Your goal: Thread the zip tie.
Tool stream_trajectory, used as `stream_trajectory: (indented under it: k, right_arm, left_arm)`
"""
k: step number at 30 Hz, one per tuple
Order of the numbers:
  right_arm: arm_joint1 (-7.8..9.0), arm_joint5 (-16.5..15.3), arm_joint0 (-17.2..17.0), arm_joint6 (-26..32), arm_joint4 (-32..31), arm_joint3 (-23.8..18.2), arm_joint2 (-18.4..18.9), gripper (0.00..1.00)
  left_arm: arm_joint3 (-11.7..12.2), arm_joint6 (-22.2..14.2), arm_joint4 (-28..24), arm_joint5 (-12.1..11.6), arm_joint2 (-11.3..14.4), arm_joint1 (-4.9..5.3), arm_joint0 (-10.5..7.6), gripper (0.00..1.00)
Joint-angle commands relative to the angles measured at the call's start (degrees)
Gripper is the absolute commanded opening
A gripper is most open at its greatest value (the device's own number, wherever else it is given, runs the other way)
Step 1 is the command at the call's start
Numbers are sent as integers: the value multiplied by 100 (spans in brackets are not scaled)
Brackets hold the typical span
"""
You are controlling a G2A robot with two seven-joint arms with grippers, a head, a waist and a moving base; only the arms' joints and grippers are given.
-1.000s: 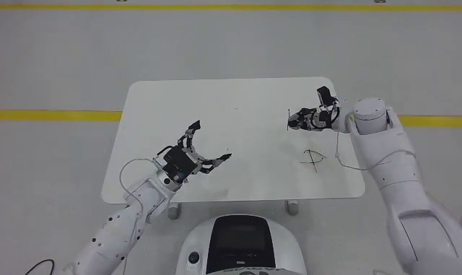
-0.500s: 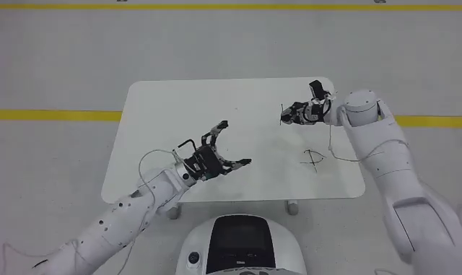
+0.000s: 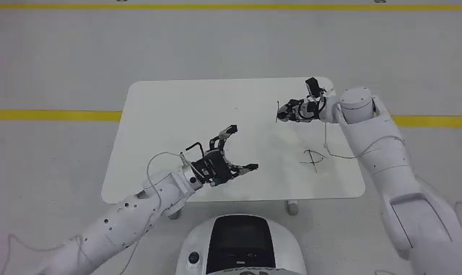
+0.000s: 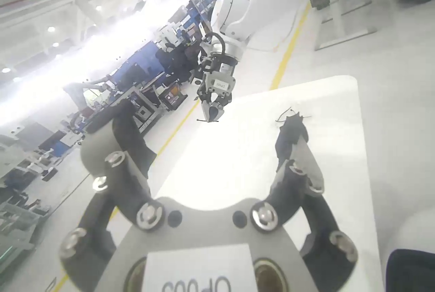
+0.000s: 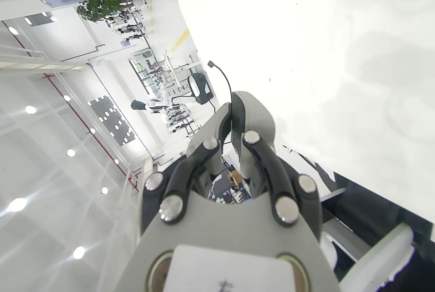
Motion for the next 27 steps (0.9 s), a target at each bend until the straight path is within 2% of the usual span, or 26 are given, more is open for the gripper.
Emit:
stream_trajectory:
  k: [1,3,4,6,7,10,14,15,18,20,27]
  right_arm:
    - [-6,11,-64,-59,-2,-108,-38,0]
    - [-14,11,-29,21,5,-104,-91,0]
    - [-28,11,20,51,-7,-59,-152,0]
    - [-57,11,103,65,30,-29,-236,0]
    - [-81,11,154,85,46,-27,-311,0]
    - [-136,11,259,100,63,-36,-506,0]
    - [-218,11,357,5,113,-56,-780,0]
    - [-238,11,368,-44,151,-62,-836,0]
    - [-302,11,385,-265,304,-87,-1009,0]
    - [-330,11,388,-487,429,-121,-1063,0]
    - [-330,11,388,-487,429,-121,-1063,0]
  left_arm:
    - [-48,-307,0,7,112,23,-195,100]
    - [-73,-642,0,74,346,74,-487,100]
    - [-74,-845,0,153,567,117,-724,100]
    - [-46,-1116,0,329,948,184,-1083,100]
    - [-12,-1293,0,465,1245,231,-1349,100]
    - [68,-1561,0,840,2014,328,-1933,100]
    - [155,-1819,0,1343,2911,403,-2582,100]
    - [167,-1868,0,1440,3034,412,-2693,100]
    - [163,-1954,0,1466,3034,428,-2713,100]
    - [152,-1986,0,1565,3034,432,-2693,100]
    - [152,-1986,0,1565,3034,432,-2693,100]
